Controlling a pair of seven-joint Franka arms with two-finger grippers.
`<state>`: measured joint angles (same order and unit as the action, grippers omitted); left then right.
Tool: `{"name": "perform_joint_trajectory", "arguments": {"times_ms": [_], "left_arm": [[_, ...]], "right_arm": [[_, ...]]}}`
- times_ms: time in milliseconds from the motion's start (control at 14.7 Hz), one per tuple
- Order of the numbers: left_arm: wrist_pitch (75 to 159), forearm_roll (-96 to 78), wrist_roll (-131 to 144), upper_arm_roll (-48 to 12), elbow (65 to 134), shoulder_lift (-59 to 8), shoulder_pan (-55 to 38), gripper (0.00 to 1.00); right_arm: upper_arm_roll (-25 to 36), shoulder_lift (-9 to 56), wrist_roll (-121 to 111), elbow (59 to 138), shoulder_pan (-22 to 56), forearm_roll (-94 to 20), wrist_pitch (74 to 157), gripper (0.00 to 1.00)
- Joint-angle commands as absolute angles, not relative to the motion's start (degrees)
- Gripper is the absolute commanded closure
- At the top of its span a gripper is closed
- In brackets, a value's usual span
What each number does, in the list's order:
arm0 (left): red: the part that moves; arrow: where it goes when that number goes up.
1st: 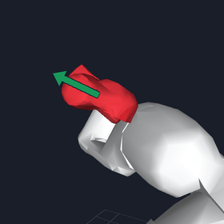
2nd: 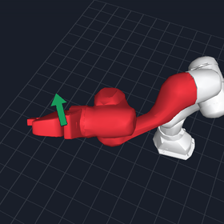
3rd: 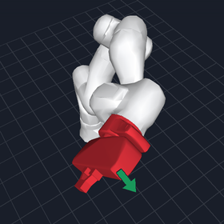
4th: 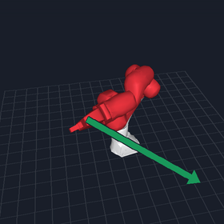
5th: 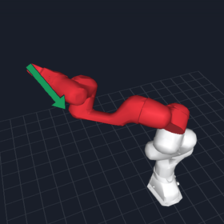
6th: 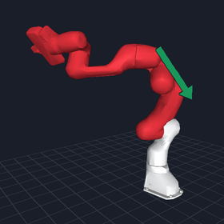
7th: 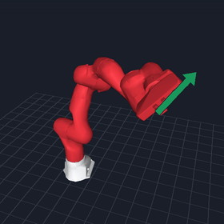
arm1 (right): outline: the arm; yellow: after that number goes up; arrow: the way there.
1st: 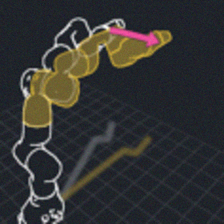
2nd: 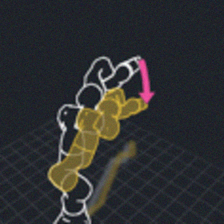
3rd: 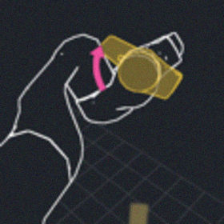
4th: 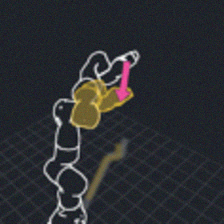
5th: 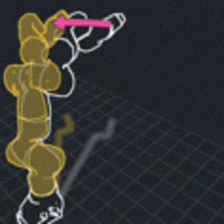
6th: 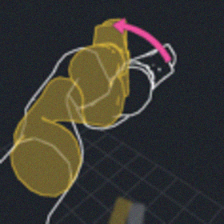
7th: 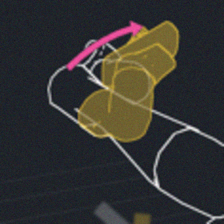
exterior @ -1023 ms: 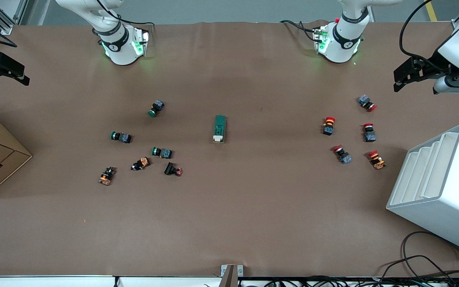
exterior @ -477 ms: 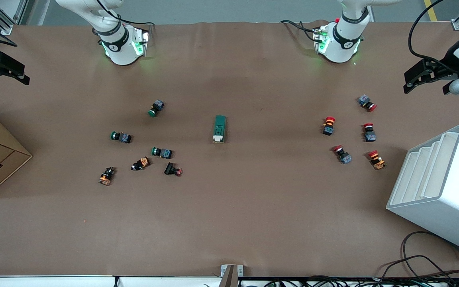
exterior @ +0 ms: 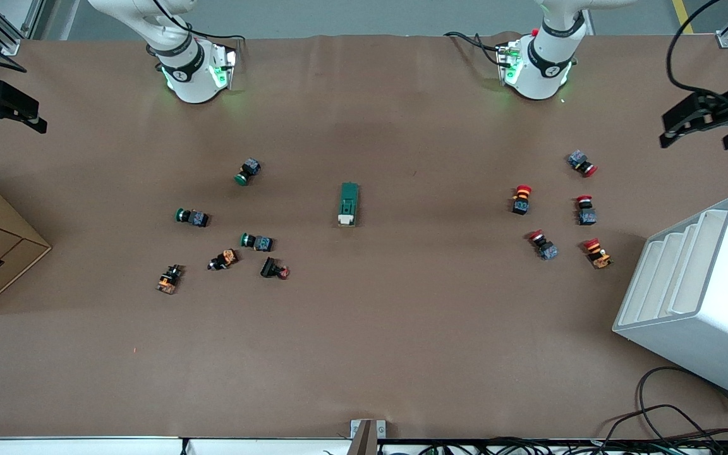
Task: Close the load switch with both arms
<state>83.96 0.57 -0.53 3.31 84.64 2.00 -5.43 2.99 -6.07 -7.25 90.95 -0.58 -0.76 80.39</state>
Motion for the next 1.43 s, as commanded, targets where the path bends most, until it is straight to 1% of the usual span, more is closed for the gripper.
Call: {"name": "perform_joint_trajectory", "arguments": {"times_ms": [0, 68, 273, 477, 682, 955, 1023, 1227, 1364], "left_arm": [[83.58, 0.00, -1.32, 14.66, 83.23, 2.81, -15.97, 0.00], [83.58, 0.09, -1.14, 14.33, 83.23, 2.38, -16.00, 0.00], [83.58, 0.26, -0.09, 8.81, 82.44, -0.43, -13.46, 0.00], [83.58, 0.09, 0.18, 6.51, 82.44, -0.62, -10.73, 0.00], [83.58, 0.00, 0.35, -0.41, 82.44, -0.44, -4.59, 0.00], [83.50, -0.09, 0.18, -5.70, 82.53, -0.35, 0.51, 0.00], [83.50, -0.09, 0.18, -6.84, 82.62, -0.26, 1.48, 0.00], [83.32, -0.09, -0.09, -7.47, 82.70, -0.26, 2.54, 0.00], [82.97, -0.18, -0.17, -9.48, 82.70, -0.18, 4.30, 0.00]], "right_arm": [[2.20, -7.56, -8.26, 92.46, -1.76, -0.35, 80.33, 0.00], [2.20, -7.56, -8.26, 92.46, -1.76, -0.35, 80.33, 0.00], [2.20, -7.56, -8.26, 92.46, -1.76, -0.35, 80.42, 0.00], [2.20, -7.56, -8.26, 92.55, -1.67, -0.35, 80.42, 0.00], [2.20, -7.56, -8.17, 92.46, -1.67, -0.44, 80.42, 0.00], [2.20, -7.56, -8.17, 92.55, -1.67, -0.44, 80.42, 0.00], [2.20, -7.56, -8.17, 92.55, -1.67, -0.44, 80.42, 0.00], [2.20, -7.56, -8.17, 92.55, -1.67, -0.44, 80.33, 0.00], [2.20, -7.56, -8.17, 92.55, -1.67, -0.44, 80.33, 0.00]]}}
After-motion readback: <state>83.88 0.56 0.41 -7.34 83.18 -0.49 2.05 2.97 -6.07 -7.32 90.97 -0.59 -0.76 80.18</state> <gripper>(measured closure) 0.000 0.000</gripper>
